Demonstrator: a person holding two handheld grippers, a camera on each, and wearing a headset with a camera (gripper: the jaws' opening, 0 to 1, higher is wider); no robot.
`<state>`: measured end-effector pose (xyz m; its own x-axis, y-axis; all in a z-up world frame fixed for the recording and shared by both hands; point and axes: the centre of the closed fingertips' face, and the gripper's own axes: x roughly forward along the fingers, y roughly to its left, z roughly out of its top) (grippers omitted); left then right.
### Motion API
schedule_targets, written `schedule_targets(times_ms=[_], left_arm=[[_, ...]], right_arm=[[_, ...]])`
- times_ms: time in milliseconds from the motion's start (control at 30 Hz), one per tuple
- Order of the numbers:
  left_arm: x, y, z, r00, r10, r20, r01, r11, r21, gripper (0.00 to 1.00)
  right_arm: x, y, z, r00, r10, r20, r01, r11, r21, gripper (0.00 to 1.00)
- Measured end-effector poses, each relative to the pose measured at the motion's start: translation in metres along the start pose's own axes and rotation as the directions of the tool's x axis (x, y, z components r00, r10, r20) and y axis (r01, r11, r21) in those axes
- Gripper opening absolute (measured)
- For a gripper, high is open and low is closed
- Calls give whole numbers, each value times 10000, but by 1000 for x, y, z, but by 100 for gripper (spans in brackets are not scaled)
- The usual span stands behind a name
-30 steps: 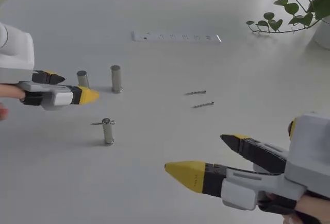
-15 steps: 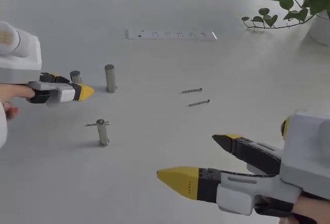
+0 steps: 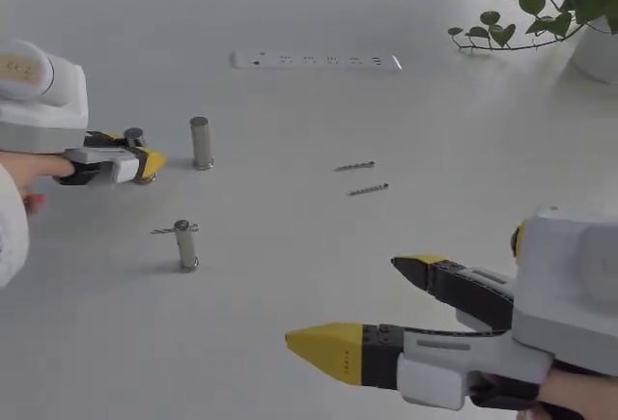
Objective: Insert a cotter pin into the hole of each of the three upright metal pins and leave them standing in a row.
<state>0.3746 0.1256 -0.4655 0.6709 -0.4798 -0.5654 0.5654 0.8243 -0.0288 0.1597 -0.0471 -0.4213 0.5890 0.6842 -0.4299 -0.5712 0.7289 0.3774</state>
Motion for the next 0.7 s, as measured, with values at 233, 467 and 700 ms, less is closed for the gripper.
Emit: schedule_targets(times_ms=[233, 467, 700], left_arm=[[0, 2, -1, 9998, 159, -98, -157, 9997, 189, 10], [-4, 6, -3, 9983, 514, -280, -515, 9987, -11, 10], [-7, 9, -4, 9970, 669, -381, -666, 9977, 85, 9]], right_arm=[[1, -1, 0, 10000, -6, -41, 6, 10000, -8, 96], [1, -1, -2, 9999, -75, -136, 77, 9999, 119, 97], [1, -2, -1, 9998, -92, -156, 93, 9999, 94, 97]])
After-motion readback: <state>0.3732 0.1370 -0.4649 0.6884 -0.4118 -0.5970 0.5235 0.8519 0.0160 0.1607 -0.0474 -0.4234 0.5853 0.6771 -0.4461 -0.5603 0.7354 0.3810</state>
